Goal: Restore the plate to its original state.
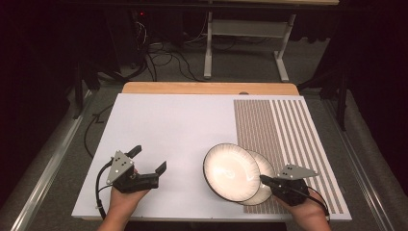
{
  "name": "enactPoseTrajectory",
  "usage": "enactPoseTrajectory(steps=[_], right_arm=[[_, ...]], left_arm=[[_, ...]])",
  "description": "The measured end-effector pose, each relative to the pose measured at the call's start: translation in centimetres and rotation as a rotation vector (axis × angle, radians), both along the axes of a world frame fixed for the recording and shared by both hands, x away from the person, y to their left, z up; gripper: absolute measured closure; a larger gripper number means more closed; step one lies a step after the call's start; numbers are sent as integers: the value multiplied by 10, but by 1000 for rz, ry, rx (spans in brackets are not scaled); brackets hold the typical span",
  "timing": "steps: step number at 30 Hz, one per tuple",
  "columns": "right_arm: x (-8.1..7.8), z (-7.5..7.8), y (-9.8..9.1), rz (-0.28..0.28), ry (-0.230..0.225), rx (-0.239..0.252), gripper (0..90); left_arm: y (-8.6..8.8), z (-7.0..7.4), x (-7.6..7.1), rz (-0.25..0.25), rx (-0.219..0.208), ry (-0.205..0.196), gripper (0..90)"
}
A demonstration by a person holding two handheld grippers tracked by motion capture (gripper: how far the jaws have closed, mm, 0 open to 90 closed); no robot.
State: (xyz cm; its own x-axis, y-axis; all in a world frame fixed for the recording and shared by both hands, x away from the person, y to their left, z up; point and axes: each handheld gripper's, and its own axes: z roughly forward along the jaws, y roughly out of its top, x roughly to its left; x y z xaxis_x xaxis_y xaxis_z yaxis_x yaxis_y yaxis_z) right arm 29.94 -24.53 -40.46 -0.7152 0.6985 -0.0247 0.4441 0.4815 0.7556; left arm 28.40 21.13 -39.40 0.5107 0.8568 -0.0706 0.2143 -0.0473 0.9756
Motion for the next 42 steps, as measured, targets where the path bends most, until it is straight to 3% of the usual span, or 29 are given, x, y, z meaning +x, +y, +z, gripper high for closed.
enactPoseTrajectory(steps=[42], right_arm=[[2,1,-11,-47,0,13,900]], left_arm=[[1,0,0,1,-1,4,0]])
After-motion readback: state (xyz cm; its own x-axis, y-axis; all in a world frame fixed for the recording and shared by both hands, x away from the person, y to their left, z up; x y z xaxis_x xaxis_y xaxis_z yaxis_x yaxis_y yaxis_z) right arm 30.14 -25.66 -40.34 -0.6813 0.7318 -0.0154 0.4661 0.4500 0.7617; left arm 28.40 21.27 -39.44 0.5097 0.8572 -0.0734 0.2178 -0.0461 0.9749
